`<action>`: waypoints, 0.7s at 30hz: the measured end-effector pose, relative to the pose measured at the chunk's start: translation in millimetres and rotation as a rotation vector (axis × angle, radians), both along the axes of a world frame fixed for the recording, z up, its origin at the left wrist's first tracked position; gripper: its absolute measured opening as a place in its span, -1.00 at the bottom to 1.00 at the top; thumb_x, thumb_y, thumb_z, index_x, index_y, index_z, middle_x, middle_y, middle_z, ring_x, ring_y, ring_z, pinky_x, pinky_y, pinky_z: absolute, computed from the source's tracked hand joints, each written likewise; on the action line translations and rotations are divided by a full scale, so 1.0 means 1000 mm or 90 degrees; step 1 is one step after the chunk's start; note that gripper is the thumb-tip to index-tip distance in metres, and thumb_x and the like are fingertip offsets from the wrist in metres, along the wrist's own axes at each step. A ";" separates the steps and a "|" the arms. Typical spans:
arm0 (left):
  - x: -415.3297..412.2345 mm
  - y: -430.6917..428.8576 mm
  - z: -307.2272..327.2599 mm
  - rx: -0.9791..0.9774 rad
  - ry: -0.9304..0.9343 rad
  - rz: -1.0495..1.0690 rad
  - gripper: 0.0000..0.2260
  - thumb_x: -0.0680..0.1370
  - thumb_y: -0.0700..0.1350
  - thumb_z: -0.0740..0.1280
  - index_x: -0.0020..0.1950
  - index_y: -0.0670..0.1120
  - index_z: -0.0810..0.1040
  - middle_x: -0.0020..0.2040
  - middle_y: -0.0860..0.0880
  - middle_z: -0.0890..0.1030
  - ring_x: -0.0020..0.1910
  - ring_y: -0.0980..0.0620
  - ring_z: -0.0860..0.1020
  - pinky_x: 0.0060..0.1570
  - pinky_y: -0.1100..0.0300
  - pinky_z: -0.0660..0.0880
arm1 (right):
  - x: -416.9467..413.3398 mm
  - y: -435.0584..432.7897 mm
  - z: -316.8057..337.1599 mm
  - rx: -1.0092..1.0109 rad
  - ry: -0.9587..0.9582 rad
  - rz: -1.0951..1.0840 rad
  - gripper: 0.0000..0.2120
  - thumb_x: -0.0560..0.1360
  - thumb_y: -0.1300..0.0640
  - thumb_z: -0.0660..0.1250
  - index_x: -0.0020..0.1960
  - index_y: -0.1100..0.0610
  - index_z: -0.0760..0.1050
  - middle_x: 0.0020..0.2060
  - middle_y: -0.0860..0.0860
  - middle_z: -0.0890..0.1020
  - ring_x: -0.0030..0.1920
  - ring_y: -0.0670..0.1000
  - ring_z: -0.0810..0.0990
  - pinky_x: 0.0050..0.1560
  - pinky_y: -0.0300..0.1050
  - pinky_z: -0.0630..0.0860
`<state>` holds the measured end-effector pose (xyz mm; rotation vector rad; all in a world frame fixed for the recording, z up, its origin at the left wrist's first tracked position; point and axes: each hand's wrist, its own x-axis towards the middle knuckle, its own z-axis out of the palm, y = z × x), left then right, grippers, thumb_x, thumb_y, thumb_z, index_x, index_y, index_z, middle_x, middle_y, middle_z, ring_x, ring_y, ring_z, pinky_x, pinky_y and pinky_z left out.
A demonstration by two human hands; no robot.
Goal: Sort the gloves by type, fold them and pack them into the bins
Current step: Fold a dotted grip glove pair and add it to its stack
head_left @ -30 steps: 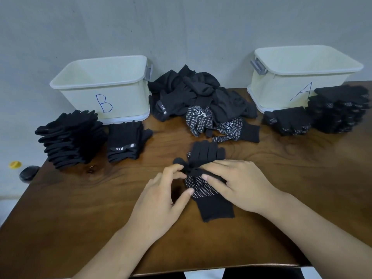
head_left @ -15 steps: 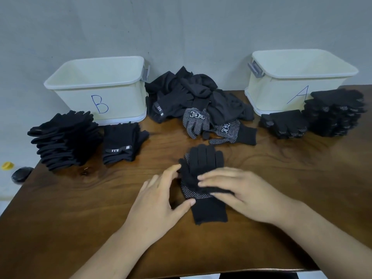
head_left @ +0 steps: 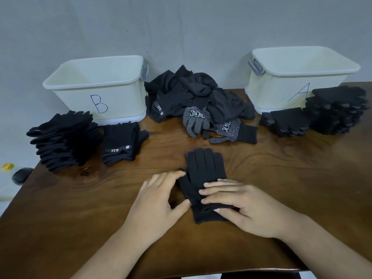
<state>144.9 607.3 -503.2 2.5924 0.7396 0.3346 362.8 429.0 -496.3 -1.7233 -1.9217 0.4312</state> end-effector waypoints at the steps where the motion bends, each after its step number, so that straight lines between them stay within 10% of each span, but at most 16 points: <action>1: 0.000 0.001 0.000 0.001 0.005 -0.001 -0.43 0.59 0.27 0.34 0.58 0.26 0.30 0.39 0.39 0.40 0.41 0.33 0.29 0.48 0.16 0.27 | 0.000 0.000 0.000 0.000 0.005 -0.006 -0.71 0.71 0.06 0.35 0.42 -0.04 0.63 0.47 -0.23 0.54 0.56 -0.26 0.36 0.62 -0.07 0.29; 21: 0.000 0.002 0.000 -0.015 -0.029 -0.013 -0.22 0.58 0.29 0.36 0.68 0.27 0.01 0.49 0.43 0.33 0.47 0.37 0.23 0.49 0.19 0.17 | 0.037 0.078 0.089 0.120 0.237 -0.187 -0.86 0.67 0.11 0.42 0.18 -0.01 0.72 0.04 -0.12 0.76 0.09 -0.07 0.73 0.24 0.13 0.62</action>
